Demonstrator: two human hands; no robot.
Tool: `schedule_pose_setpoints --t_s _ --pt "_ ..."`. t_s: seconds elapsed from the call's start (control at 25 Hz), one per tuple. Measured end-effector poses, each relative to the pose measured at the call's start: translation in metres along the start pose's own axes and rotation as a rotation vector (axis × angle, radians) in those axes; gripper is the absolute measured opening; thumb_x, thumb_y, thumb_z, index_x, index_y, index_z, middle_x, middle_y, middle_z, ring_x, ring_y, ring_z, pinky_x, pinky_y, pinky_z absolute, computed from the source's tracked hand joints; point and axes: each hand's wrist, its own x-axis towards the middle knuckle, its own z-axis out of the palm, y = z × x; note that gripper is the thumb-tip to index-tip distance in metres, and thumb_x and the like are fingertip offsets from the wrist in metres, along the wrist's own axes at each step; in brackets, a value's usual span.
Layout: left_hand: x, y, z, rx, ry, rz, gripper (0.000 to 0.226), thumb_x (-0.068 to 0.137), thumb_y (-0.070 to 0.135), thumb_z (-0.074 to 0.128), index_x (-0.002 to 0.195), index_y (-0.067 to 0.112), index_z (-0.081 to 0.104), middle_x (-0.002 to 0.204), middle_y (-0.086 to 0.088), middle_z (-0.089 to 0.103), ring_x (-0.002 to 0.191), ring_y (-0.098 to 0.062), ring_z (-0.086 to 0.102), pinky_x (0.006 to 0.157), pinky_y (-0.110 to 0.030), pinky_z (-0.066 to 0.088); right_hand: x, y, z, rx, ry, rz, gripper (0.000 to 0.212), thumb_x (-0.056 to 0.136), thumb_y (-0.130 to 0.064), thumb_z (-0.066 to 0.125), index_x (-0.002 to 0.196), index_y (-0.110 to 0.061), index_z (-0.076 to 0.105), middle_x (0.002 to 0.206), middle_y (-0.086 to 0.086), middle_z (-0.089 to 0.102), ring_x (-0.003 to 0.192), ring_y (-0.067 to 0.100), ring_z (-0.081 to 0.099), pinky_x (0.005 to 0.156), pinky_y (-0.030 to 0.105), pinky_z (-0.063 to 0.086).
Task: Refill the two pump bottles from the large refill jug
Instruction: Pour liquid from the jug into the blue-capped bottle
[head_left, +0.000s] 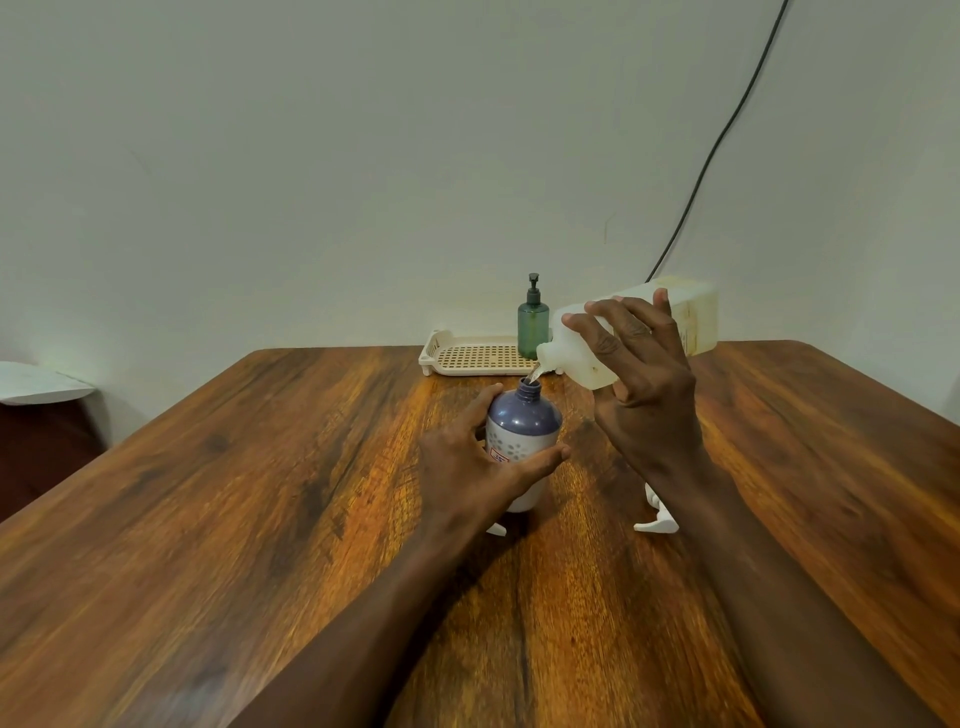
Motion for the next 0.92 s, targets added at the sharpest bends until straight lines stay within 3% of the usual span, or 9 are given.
schedule_pose_setpoints --t_s 0.92 --pt "-0.0004 -0.0001 -0.0002 0.01 0.0 -0.008 0.096 0.065 0.074 0.083 0.143 0.021 0.059 0.126 0.007 0.073 0.107 -0.003 0.069 0.085 -0.026 0.061 0.0001 0.0026 -0.0002 -0.007 -0.007 -0.021 0.067 0.072 0.011 0.072 0.136 -0.006 0.064 0.136 0.015 0.064 0.133 0.035 0.05 0.129 0.047 0.012"
